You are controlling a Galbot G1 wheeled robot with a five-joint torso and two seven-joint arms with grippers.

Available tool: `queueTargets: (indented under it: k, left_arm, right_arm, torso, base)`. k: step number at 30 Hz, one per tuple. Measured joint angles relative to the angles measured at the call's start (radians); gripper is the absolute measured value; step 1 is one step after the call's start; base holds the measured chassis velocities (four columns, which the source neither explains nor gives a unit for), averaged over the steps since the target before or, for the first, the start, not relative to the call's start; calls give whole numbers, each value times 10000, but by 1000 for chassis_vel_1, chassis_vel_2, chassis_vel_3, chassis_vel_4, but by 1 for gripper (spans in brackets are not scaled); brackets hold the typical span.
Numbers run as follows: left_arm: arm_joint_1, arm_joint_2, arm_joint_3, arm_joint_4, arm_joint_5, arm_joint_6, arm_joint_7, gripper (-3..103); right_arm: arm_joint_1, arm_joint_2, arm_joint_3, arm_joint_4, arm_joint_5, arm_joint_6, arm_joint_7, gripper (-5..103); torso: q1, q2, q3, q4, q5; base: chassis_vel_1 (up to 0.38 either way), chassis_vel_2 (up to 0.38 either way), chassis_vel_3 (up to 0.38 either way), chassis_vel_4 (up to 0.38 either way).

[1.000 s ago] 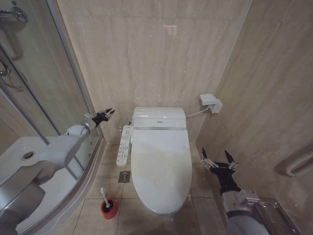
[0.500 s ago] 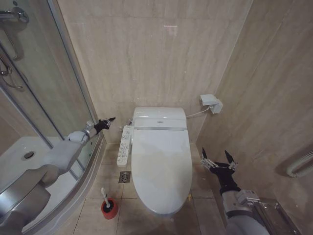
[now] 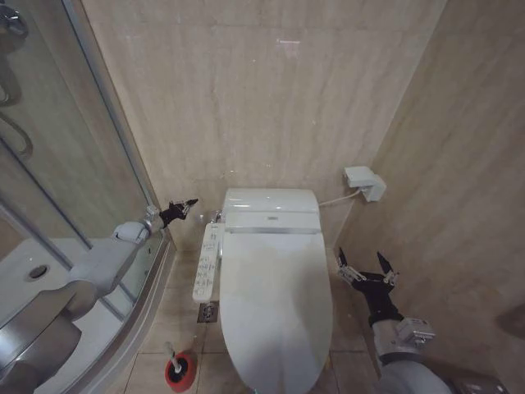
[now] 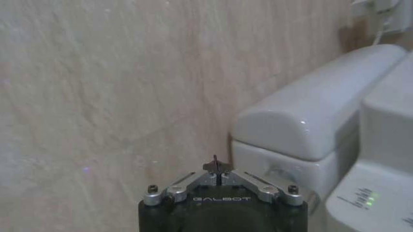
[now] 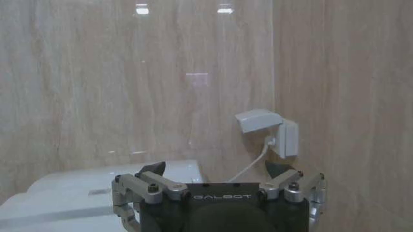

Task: Open the toilet lid, clean the toilet bowl with a toilet brush, close the toilet lid, and flush.

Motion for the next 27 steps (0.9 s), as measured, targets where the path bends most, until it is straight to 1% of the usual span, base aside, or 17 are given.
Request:
queueTargets:
  k: [1,2,3,4,5,8,9,11,14,17,20,27]
  left_arm:
    - [0,0,0,0,0,0,0,0]
    - [116,52,3,-82,-51,-20,245,0]
    - [267,102,3,-203,-65,-43,513,0]
    - [388,138,2,-330,-69,-56,657,0]
    - [388,138,2,-330,-69,-56,657,0]
    - [527,91,-2,-290,34,-169,962,0]
    - [527,91,-2,-290,34,-169,962,0]
    - [512,-71,6,61,151,-257,1122,0]
    - [491,-210,-6,253,199,-285,1156,0]
    - [585,-475,-220,409,234,-289,1139,0]
    - [645,-600,-374,466,318,-297,1130,0]
    - [640,-652,-402,602,365,-297,1118,0]
  right_arm:
    - [0,0,0,0,0,0,0,100]
    - [0,0,0,0,0,0,0,100]
    - [-2,0,0,0,-1,0,0,100]
    - [-3,0,0,0,0,0,0,100]
    - [-3,0,0,0,0,0,0,100]
    - [-6,0,0,0,0,0,0,100]
    - [-6,0,0,0,0,0,0,100]
    - [-8,0,0,0,0,0,0,100]
    - [-6,0,0,0,0,0,0,100]
    - [-5,0,0,0,0,0,0,100]
    - [-5,0,0,0,0,0,0,100]
    - [-5,0,0,0,0,0,0,100]
  torso:
    - [0,0,0,0,0]
    - [-3,0,-1,4,9]
    - [-6,0,-1,6,8]
    - [-9,1,-3,1,-1]
    - [-9,1,-3,1,-1]
    - [-15,5,-7,1,9]
    - [-15,5,-7,1,9]
    - [-15,5,-6,2,3]
    - [-13,5,-6,3,5]
    - [-8,3,-3,0,4]
    - [-8,3,-3,-2,5]
    - [-9,3,-3,4,4]
  base:
    - [-86,54,5,-49]
    - [-54,54,24,-17]
    - [0,0,0,0]
    - [13,-78,-26,45]
    - [13,-78,-26,45]
    - [58,-67,-32,68]
    - [58,-62,-44,86]
    - [0,0,0,0]
    - [0,0,0,0]
    - [0,0,0,0]
    - [0,0,0,0]
    - [0,0,0,0]
